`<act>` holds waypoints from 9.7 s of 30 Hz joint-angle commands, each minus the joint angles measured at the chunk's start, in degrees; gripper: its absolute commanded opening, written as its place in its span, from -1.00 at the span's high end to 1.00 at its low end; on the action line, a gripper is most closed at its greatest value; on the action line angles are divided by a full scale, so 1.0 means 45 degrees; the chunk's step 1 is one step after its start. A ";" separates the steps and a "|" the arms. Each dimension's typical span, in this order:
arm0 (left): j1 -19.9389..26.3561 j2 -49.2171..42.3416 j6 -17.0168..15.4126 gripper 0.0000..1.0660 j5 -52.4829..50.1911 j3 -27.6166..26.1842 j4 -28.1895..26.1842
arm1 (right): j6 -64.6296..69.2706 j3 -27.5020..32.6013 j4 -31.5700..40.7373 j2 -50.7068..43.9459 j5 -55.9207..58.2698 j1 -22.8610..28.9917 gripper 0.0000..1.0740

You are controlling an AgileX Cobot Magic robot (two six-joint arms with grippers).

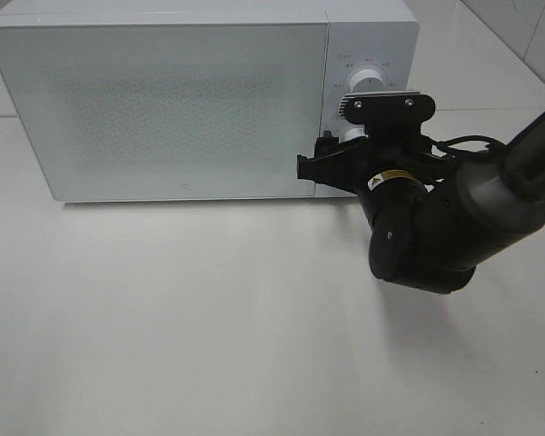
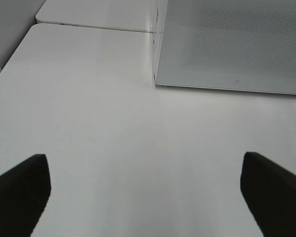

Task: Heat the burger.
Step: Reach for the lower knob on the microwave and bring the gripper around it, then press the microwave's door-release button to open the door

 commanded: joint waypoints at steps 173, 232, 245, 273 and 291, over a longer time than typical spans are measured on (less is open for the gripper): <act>0.0051 -0.0267 0.0000 -0.87 -0.0089 0.0051 -0.0064 | 0.3132 0.3578 -0.8174 -1.2389 1.9086 -0.0064 -0.42; 0.0051 -0.0267 0.0000 -0.87 -0.0089 0.0051 -0.0064 | 0.3985 0.3845 -0.8505 -2.6827 2.7362 -0.6786 -0.42; 0.0051 -0.0255 0.0000 -0.87 -0.0089 0.0051 -0.0064 | 0.4074 0.3858 -0.8582 -2.6814 2.7362 -0.6850 -0.42; 0.0051 -0.0255 0.0000 -0.87 -0.0089 0.0051 -0.0064 | 0.4520 0.3552 -0.8607 -2.3033 2.3479 -0.6850 -0.42; 0.0051 -0.0255 0.0000 -0.87 -0.0089 0.0051 -0.0064 | 0.4520 0.3552 -0.8556 -1.8678 1.9990 -0.6850 -0.38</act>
